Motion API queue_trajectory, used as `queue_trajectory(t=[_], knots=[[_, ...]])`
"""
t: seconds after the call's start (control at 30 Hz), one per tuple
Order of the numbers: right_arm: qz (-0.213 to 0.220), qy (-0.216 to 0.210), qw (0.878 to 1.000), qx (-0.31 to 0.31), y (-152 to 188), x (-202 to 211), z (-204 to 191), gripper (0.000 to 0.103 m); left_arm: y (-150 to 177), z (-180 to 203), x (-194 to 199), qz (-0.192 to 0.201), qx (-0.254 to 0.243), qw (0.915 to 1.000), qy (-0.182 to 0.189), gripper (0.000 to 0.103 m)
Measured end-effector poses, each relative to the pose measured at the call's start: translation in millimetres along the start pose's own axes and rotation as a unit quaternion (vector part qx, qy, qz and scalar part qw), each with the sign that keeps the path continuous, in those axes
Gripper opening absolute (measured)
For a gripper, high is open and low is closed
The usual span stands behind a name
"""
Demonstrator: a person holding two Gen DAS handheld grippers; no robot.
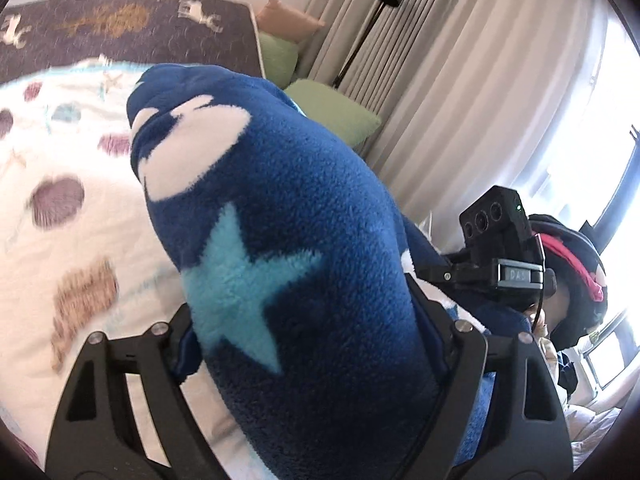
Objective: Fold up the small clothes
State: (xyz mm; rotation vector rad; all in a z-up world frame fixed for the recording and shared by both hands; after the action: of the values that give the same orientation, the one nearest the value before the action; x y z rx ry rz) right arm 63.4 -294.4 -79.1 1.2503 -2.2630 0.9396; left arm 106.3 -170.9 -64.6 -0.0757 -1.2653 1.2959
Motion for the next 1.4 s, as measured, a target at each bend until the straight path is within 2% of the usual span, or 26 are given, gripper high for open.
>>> queue_trajectory(t=[0.2, 0.27, 0.43, 0.57, 0.6, 0.77, 0.8, 0.9, 0.97, 1.03, 1.1, 1.3, 1.4], knots=[[-0.033, 0.028, 0.999, -0.025, 29, -32, 20, 0.072, 46, -28, -15, -0.034, 0.052, 0.9981, 0.002, 0.084], [-0.030, 0.036, 0.999, -0.019, 36, -39, 22, 0.073, 62, -39, -14, -0.039, 0.065, 0.9971, 0.004, 0.084], [0.025, 0.085, 0.996, 0.006, 54, -48, 20, 0.083, 83, -56, -9, -0.039, 0.084, 0.9956, 0.010, 0.084], [0.083, 0.134, 0.986, 0.047, 69, -41, 9, 0.090, 88, -58, -9, -0.038, 0.088, 0.9953, 0.015, 0.085], [0.082, 0.129, 0.987, 0.051, 73, -41, 8, 0.092, 88, -59, -9, -0.038, 0.088, 0.9952, 0.015, 0.085], [0.033, 0.027, 0.999, 0.026, 88, -27, 30, 0.092, 83, -58, -12, -0.039, 0.088, 0.9953, 0.013, 0.086], [0.029, 0.009, 0.999, 0.017, 89, -22, 38, 0.092, 83, -58, -12, -0.040, 0.088, 0.9952, 0.013, 0.086], [0.001, -0.077, 0.997, -0.005, 93, -14, 53, 0.095, 83, -58, -14, -0.038, 0.086, 0.9955, 0.011, 0.088], [-0.011, -0.105, 0.994, -0.011, 96, -14, 59, 0.097, 80, -60, -17, -0.040, 0.089, 0.9951, 0.012, 0.089], [-0.021, -0.118, 0.993, -0.005, 95, -16, 59, 0.097, 81, -61, -19, -0.042, 0.092, 0.9948, 0.011, 0.090], [-0.031, -0.125, 0.992, 0.009, 88, -21, 56, 0.103, 81, -64, -20, -0.043, 0.094, 0.9946, 0.011, 0.091], [-0.079, -0.142, 0.986, 0.023, 61, -59, 38, 0.103, 78, -67, -22, -0.044, 0.110, 0.9928, 0.016, 0.092], [-0.089, -0.156, 0.984, 0.009, 50, -69, 18, 0.103, 76, -65, -18, -0.041, 0.115, 0.9924, 0.011, 0.085]])
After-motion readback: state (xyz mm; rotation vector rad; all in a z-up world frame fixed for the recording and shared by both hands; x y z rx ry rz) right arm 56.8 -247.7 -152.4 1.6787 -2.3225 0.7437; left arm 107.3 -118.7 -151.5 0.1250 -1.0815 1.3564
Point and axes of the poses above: each gripper's, at about its wrist camera, not at the fingertips, and x roughly against the way its jaws point, z to its right, y to its underside, the point moved 9 cm from there along -x, roughly the way its jaws point, and after that the axes turned 8 degrees about -z, right-handed, at the moved point
